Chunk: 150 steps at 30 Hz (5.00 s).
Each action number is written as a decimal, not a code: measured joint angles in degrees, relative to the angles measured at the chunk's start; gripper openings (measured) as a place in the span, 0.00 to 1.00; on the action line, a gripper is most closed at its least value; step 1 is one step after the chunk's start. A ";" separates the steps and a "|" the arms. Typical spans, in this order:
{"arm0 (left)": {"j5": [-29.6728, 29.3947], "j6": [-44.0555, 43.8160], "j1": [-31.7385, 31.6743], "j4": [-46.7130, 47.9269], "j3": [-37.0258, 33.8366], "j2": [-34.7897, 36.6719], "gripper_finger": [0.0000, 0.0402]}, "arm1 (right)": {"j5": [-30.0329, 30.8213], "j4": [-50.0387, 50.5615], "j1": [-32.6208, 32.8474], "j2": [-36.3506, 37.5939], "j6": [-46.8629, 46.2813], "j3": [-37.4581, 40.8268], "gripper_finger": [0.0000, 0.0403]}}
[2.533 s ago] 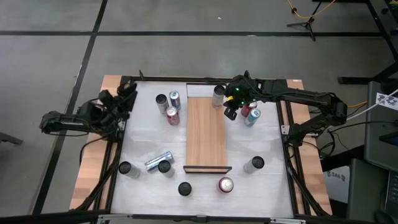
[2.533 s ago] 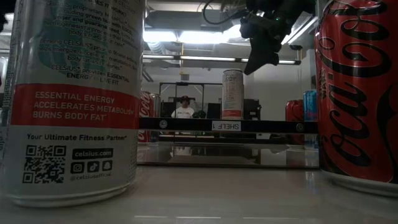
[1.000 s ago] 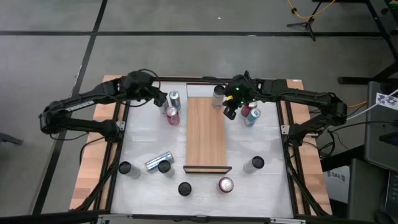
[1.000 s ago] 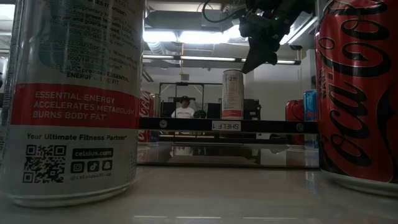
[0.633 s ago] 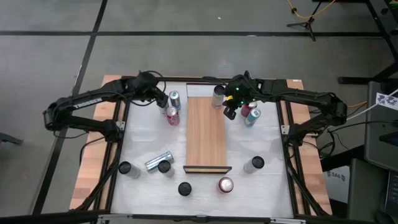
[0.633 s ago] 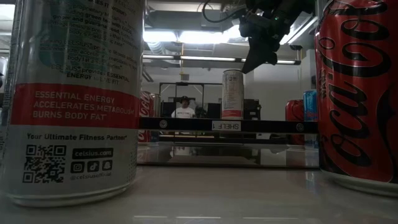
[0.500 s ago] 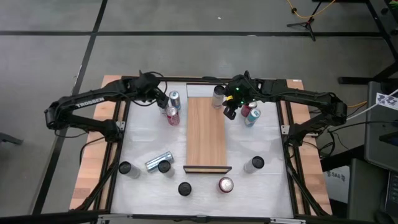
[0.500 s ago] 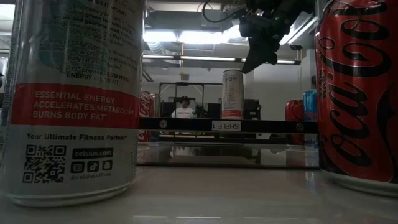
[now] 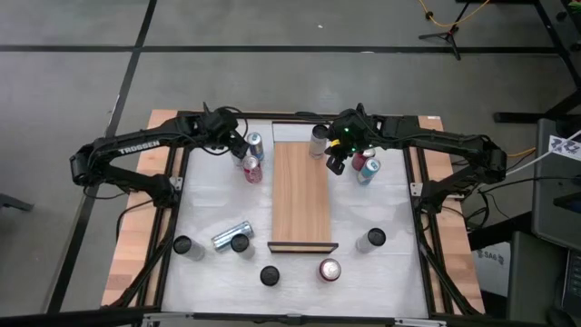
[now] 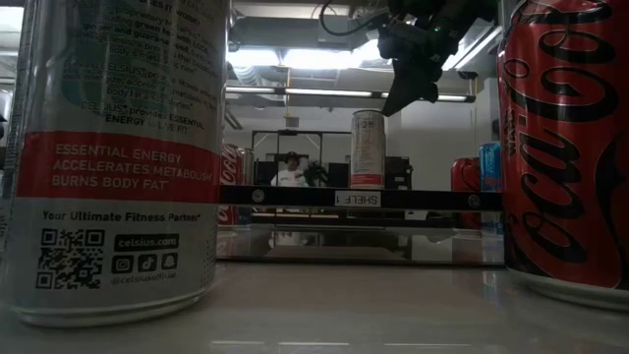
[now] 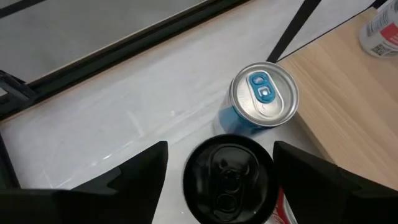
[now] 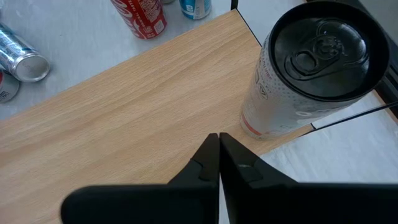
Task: Place canned beverage on shelf
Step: Put the white pink soda can on the shelf aligned with the other white pink soda can
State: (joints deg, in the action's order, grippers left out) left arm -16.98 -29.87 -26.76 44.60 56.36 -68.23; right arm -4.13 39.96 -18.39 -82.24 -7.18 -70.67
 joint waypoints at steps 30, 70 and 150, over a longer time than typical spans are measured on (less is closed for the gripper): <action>0.61 0.00 2.19 2.75 0.00 -0.04 0.71 | 0.00 0.00 0.00 0.00 0.00 0.00 0.00; 0.73 -1.04 2.23 2.46 0.00 -2.57 0.71 | 0.01 -0.02 0.02 0.00 -0.01 0.00 0.00; -10.52 -43.23 8.47 28.07 14.12 -3.99 0.61 | 0.71 -0.08 0.00 -0.02 0.00 0.00 0.00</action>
State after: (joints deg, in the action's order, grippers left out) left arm -27.50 -73.10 -18.29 72.67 70.48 -72.22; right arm -3.42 39.89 -18.39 -82.26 -7.18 -70.67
